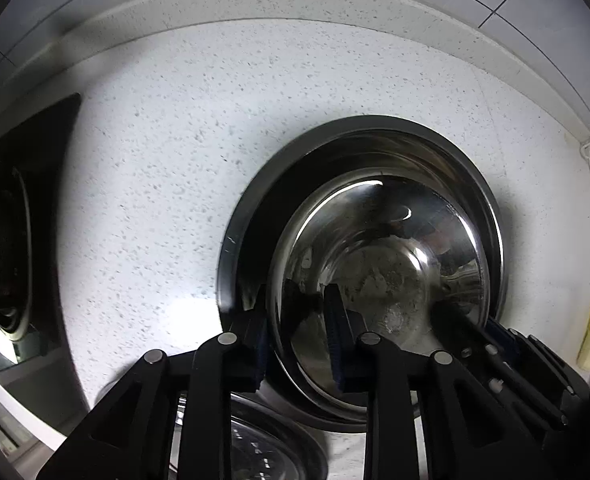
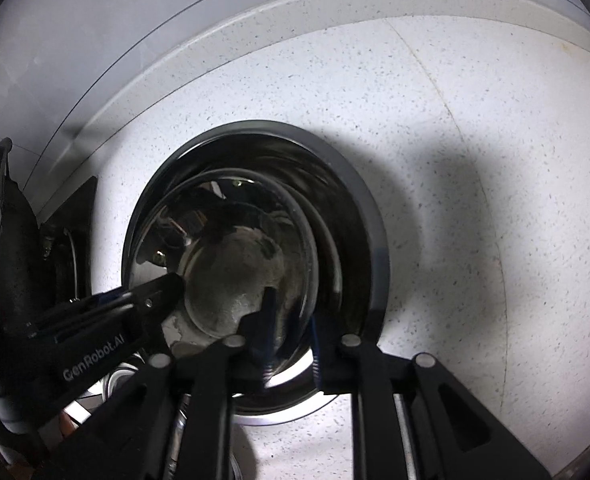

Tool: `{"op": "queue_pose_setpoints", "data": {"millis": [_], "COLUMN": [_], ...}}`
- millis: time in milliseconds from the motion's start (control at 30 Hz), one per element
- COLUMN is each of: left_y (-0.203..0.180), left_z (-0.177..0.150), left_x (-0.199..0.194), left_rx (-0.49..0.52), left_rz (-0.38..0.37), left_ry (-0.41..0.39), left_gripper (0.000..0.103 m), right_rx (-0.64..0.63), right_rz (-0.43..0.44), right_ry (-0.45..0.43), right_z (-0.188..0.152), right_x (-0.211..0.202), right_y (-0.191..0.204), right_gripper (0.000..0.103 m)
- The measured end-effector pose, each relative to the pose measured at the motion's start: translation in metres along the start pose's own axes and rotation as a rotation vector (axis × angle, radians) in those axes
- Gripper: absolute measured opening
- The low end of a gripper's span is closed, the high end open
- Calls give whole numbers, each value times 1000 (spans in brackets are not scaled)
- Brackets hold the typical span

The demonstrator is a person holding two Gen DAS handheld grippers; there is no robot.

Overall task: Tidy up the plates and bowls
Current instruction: 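Carry both held bowls and lower them into the stacked plates, then open both tools to release the bowls on the stack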

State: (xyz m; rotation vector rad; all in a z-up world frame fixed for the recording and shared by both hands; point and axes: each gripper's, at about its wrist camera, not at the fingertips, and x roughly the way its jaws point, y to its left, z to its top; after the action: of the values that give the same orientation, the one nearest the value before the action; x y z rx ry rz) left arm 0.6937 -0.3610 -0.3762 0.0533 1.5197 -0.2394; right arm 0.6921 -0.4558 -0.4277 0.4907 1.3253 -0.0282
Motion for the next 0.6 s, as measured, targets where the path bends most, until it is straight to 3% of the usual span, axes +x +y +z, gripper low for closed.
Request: {"op": "queue_pose_setpoints", "data": {"millis": [267, 367, 600], "left_y": [1, 1, 3], "left_z": [-11, -13, -16], "left_x": [5, -5, -42], "left_rx": [-49, -55, -66], "left_rz": [-61, -67, -83], "left_ry": [28, -4, -90], "left_gripper": [27, 38, 40], "right_rx": [21, 25, 28], "right_rz": [21, 29, 42], "right_ry": [-8, -31, -81], "right_z": [-2, -4, -5], "right_x": [-10, -25, -56], "right_y": [-2, -7, -13], "right_gripper": [29, 31, 31]}}
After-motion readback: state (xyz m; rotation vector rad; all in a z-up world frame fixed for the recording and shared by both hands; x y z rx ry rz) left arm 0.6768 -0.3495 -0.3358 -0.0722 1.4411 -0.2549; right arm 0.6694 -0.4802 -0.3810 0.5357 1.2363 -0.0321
